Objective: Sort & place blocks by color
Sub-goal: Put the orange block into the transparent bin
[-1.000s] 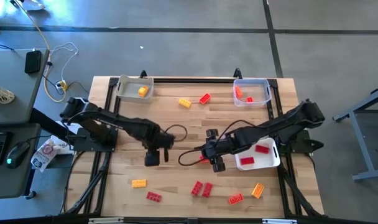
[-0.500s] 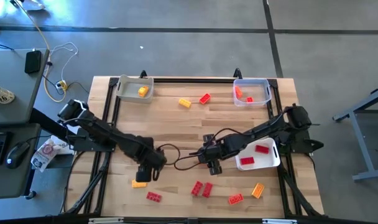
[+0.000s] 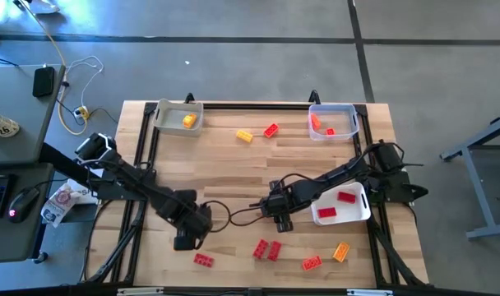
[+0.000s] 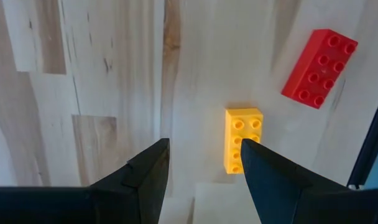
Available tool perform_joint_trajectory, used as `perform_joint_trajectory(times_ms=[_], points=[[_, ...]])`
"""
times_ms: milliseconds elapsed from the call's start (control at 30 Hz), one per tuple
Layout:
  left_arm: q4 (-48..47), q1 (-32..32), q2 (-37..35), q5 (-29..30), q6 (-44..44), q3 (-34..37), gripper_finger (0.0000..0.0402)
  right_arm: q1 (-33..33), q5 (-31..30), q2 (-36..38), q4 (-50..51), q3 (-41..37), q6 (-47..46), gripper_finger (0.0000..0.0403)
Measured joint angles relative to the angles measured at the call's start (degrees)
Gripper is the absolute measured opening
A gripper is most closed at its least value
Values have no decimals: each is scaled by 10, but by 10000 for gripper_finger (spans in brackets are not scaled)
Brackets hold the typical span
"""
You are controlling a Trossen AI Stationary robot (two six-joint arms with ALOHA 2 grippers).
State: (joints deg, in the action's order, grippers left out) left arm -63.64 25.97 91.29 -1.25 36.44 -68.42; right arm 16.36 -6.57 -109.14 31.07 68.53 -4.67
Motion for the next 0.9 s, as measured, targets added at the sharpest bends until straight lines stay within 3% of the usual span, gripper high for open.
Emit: perform_joint_trajectory(times_ms=[133, 333, 600, 900], points=[[0, 13, 0, 0, 20, 0, 186, 0, 0, -5, 1, 0, -10, 192], [6, 31, 0, 4, 29, 0, 186, -6, 32, -2, 1, 0, -35, 105], [6, 48, 0, 5, 39, 0, 186, -15, 16, 17, 34, 0, -46, 105], [8, 49, 0, 23, 39, 0, 186, -42, -112, 107, 138, 0, -88, 105]])
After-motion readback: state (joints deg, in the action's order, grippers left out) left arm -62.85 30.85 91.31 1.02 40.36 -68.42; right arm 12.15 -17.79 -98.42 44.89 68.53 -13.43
